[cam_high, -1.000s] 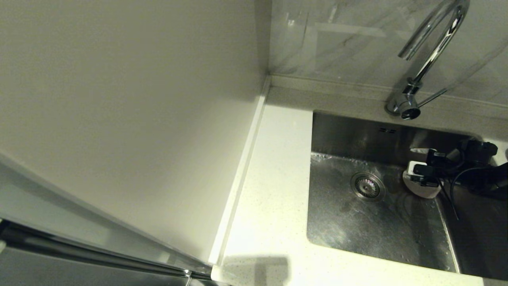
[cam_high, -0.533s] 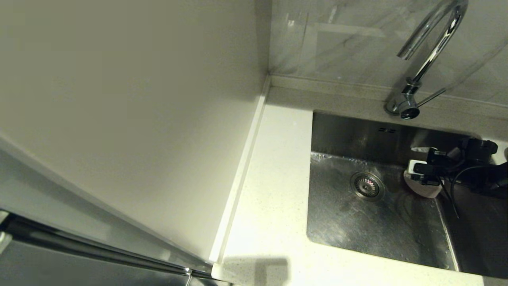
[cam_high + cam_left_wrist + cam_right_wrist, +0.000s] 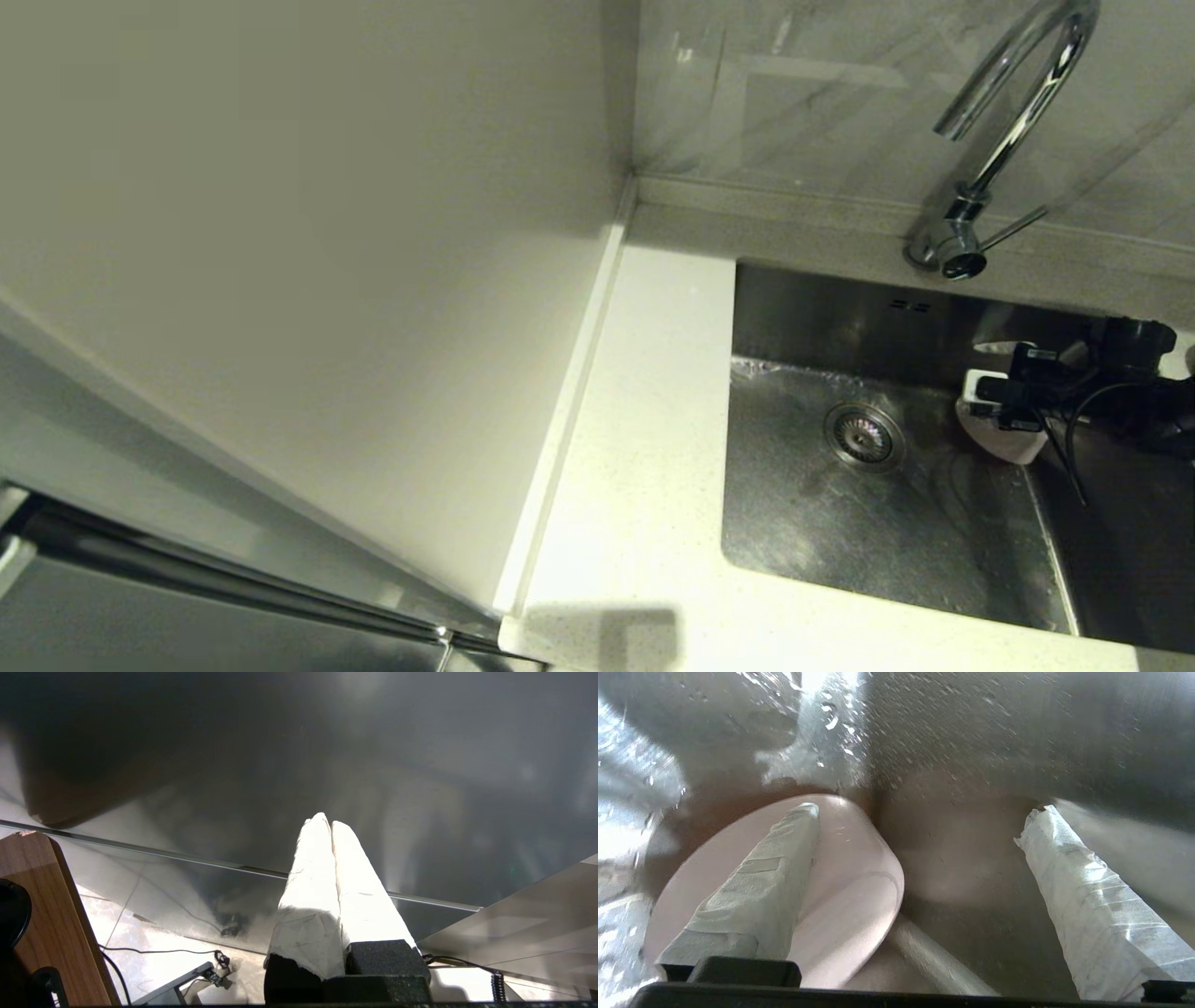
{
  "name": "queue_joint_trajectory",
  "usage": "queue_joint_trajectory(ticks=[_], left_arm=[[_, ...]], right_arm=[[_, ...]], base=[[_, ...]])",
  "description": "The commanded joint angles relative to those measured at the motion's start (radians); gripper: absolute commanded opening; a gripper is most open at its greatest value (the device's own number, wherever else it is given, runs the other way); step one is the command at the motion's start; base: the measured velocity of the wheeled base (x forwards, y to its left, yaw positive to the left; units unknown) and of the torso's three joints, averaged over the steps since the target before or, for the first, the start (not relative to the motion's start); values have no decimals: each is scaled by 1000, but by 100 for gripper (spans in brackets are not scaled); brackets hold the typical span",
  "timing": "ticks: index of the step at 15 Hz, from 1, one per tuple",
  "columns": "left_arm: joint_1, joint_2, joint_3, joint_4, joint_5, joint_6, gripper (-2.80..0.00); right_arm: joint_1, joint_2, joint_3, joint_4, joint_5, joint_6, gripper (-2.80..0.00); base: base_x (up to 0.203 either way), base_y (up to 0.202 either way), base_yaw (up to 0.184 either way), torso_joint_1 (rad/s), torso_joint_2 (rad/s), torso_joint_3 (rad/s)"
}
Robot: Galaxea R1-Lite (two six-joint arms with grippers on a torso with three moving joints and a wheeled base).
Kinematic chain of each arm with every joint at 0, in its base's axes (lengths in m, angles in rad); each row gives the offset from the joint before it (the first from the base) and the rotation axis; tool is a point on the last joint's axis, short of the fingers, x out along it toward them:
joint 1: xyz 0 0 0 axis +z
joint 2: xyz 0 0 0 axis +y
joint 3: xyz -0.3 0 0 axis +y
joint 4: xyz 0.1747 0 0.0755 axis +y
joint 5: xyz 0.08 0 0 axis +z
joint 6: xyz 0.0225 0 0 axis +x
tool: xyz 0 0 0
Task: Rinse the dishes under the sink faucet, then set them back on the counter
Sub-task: Put a bowl back to the table from the sink
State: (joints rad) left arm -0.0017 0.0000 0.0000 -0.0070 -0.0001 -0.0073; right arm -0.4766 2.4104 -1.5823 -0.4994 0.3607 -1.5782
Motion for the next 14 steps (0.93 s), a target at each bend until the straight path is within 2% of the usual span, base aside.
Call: queue_joint_trajectory(ticks=[1,3,6,9,14], left_arm=[[0,0,3,-1,0,0,-280],[0,0,3,-1,0,0,-280],[0,0,3,-1,0,0,-280],[0,0,3,-1,0,0,-280],[0,0,3,-1,0,0,-280]], right_arm=[[-65,-105,-3,-33,2,-3,0],[-95,-197,27,3,4,9,0],[-133,-362,80,132,8,13,0],[-173,-522,201,192,15,15,0],[-197,-588,281,244,17,27,0]], base=[[0,0,0,0,0,0],[0,0,0,0,0,0],[0,0,0,0,0,0],[0,0,0,9,-2,2],[0,0,0,0,0,0]])
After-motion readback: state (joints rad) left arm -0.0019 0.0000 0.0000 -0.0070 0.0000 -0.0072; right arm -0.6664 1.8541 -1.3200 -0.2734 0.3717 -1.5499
